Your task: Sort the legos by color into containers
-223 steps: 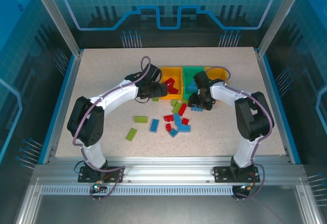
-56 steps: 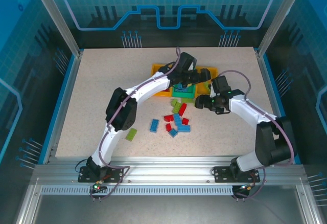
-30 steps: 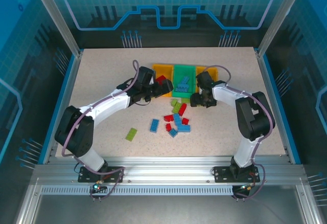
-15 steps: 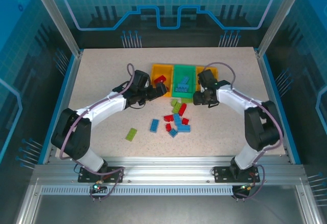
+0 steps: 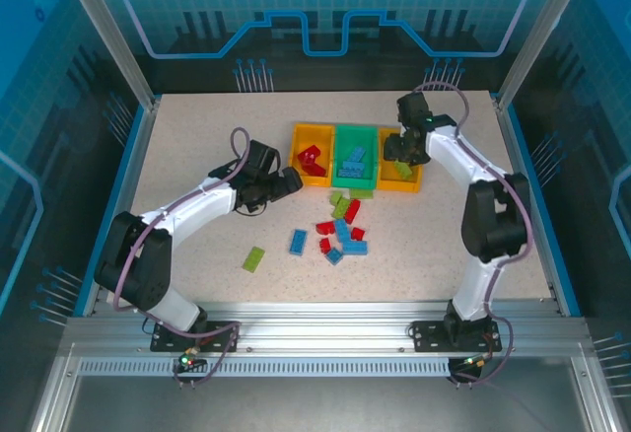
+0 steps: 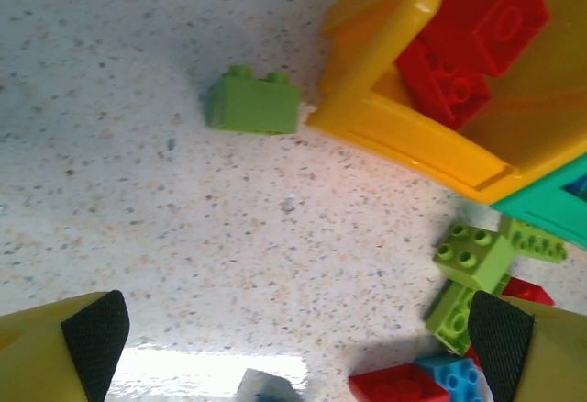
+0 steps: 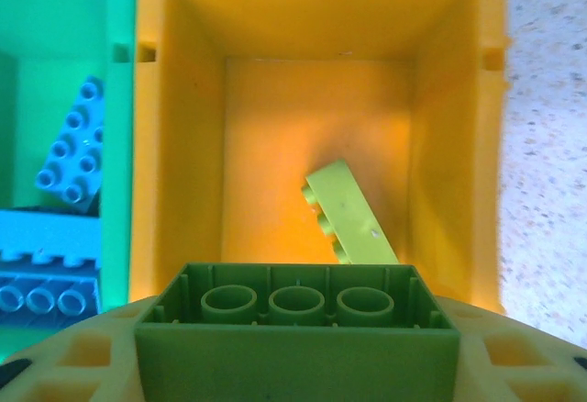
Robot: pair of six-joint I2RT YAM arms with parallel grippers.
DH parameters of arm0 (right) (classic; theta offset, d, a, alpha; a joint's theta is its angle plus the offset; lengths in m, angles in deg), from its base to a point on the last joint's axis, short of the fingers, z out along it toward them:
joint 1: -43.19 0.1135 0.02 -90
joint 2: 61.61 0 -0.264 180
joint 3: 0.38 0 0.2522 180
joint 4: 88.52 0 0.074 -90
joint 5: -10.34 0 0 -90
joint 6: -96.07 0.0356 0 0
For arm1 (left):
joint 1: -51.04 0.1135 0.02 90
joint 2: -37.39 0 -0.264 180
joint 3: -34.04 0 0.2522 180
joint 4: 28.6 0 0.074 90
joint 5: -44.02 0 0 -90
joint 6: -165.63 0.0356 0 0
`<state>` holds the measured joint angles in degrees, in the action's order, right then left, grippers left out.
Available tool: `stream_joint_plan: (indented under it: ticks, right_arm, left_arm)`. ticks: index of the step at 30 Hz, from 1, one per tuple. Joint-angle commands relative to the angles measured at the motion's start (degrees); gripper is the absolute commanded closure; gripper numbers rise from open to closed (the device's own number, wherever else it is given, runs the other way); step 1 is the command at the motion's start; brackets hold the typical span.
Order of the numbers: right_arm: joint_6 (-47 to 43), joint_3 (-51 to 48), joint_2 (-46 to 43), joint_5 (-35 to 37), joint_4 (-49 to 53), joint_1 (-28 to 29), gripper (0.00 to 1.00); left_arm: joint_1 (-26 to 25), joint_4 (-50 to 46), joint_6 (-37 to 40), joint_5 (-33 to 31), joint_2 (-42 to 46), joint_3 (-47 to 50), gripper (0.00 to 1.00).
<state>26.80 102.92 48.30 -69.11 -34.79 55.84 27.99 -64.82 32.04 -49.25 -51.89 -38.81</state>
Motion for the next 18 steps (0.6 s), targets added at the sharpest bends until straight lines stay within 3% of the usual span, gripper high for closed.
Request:
stream_joint_plan:
  ticks: [1, 5, 9, 18]
  right_arm:
    - [0.53, 4.41, 4.54, 0.88, 6.20, -0.81, 0.50]
    - [1.30, 6.15, 7.02, 0.06, 6.62, -1.48, 0.46]
    - [1.33, 6.29, 7.68, -0.48, 6.88, -1.56, 0.31]
    - [1.86, 1.82, 1.72, -2.34, 4.75, -1.52, 0.16]
  left_arm:
    - [1.44, -3.75, 0.79, -1.57, -1.16, -0.01, 0.01]
    - [2.67, -4.50, 0.97, -1.31, -2.52, -0.49, 0.01]
    - [3.60, -3.55, 2.94, -0.54, -4.89, -1.54, 0.01]
    - [3.71, -5.94, 9.29, -0.53, -12.24, -7.94, 0.01]
